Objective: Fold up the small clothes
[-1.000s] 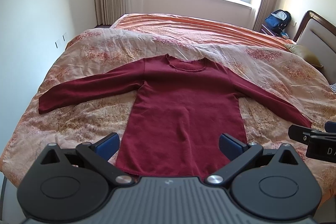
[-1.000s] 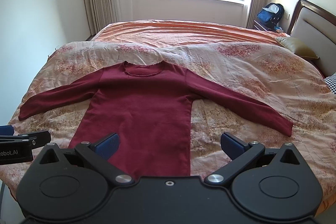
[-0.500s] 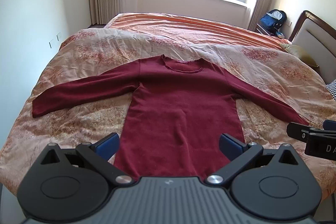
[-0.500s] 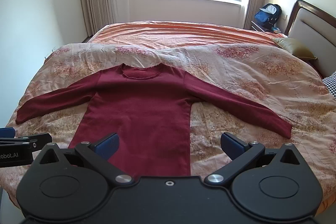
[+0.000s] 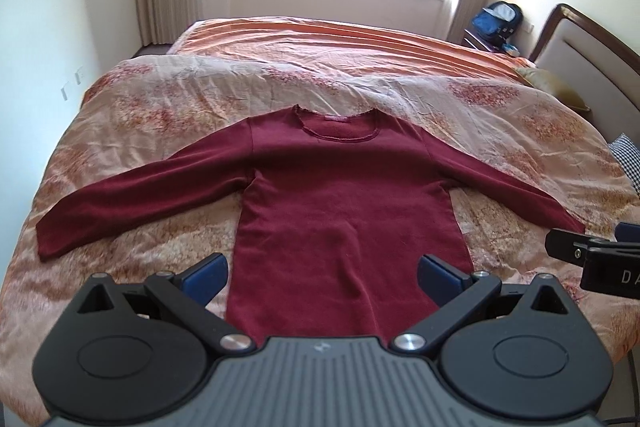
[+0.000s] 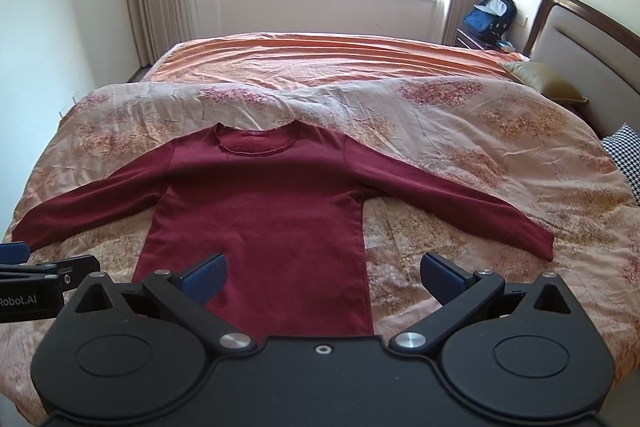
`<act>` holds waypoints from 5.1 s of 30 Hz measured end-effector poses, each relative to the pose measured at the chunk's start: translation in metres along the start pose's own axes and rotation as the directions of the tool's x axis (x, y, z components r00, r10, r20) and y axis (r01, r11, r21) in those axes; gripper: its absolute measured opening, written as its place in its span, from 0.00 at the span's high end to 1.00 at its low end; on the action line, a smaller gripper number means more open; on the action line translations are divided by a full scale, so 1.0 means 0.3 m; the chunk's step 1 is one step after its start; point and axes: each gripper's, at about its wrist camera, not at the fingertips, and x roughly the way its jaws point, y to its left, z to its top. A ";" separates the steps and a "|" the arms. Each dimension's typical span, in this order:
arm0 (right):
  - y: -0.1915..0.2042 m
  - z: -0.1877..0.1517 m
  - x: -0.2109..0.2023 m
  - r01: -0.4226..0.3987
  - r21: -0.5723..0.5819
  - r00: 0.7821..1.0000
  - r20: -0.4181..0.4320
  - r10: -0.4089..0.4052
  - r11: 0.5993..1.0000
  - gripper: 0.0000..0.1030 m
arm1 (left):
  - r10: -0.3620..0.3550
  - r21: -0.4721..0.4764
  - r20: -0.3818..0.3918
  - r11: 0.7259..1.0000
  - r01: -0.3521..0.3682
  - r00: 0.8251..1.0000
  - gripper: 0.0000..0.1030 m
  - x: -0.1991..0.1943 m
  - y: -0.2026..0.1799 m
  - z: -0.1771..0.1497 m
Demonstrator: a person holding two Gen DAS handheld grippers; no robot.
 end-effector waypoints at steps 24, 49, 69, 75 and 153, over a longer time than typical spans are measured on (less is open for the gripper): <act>-0.013 0.081 0.127 0.133 0.108 0.988 -0.094 -0.124 0.985 0.00 | -0.175 0.099 -0.035 0.979 0.177 0.984 0.00 0.250 -0.023 0.120; -1.668 -0.101 0.856 -0.219 0.574 0.958 -0.027 0.285 0.789 0.04 | -0.078 0.235 -0.091 0.967 0.097 0.993 0.00 0.821 -0.924 0.288; -1.862 -0.410 1.301 -0.495 0.842 0.697 0.236 0.678 0.216 0.93 | -0.098 0.336 -0.238 0.925 0.176 0.966 0.00 1.511 -1.136 0.404; -1.869 -0.349 1.187 -0.566 0.795 0.697 0.319 0.642 0.220 0.95 | 0.006 0.403 -0.252 0.910 0.099 0.968 0.00 1.587 -1.150 0.355; -0.676 -0.100 1.346 -0.441 0.827 0.785 0.167 0.597 0.349 0.32 | -0.426 0.453 -0.398 0.678 0.578 0.812 0.17 1.543 -0.672 0.895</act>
